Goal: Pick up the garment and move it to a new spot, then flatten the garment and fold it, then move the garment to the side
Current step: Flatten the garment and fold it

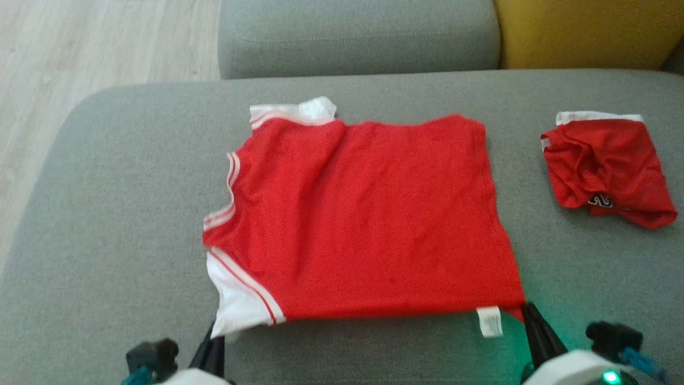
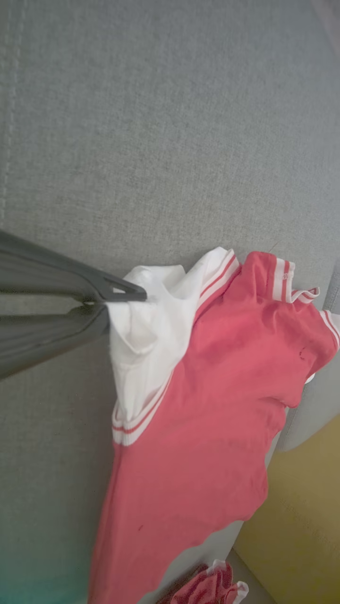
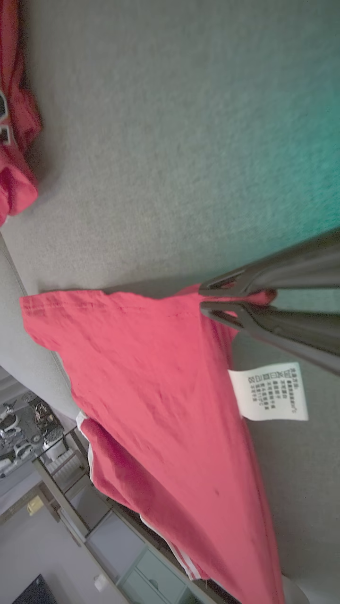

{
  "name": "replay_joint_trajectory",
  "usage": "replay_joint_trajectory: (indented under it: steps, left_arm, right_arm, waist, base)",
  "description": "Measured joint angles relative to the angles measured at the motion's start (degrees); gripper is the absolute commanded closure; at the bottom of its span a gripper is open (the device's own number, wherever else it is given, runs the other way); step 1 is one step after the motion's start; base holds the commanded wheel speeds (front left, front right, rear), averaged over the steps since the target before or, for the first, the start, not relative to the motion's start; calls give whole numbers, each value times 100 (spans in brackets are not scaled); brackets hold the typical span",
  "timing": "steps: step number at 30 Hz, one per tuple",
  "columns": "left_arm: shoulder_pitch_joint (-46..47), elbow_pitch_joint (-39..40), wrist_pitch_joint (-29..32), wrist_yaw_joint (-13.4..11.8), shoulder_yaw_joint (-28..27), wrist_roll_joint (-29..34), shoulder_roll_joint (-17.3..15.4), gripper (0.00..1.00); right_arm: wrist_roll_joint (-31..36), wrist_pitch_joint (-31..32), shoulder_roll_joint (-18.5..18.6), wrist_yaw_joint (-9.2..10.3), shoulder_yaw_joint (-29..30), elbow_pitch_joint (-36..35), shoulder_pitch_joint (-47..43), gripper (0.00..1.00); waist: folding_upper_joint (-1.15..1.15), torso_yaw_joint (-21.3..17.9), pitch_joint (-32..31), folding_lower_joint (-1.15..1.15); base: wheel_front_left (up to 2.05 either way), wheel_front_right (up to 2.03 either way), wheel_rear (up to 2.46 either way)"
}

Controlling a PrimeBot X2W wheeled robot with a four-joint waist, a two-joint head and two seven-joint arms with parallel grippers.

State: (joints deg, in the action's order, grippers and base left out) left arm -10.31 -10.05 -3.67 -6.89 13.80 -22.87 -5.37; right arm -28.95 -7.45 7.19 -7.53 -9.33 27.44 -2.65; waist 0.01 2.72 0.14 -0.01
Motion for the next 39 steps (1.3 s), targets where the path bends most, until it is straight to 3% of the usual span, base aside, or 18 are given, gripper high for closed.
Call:
replay_joint_trajectory:
  steps: [7, 17, 25, 39]
  left_arm:
    - [-617, 791, 393, -225, 19, 0, -171, 100]
    - [-539, 1053, 700, -255, 58, 14, -366, 100]
    - [778, 768, 1096, 93, 207, 104, -595, 100]
    - [2692, -675, 1436, 643, 493, 261, -724, 100]
  right_arm:
    - [536, 728, -318, 0, 666, -1157, -907, 100]
    - [822, 1340, -474, 0, 945, -1957, -988, 100]
    - [933, 1545, -459, 0, 951, -1898, -380, 100]
    - [917, 1255, -89, 0, 535, -615, 1305, 100]
  waist:
    - [0, 17, -99, 0]
    - [0, 19, 14, 0]
    - [0, 24, 461, 0]
    - [0, -83, 1260, 2]
  base:
    - [0, 0, 0]
    - [0, 0, 0]
    - [0, 0, 0]
    - [0, 0, 0]
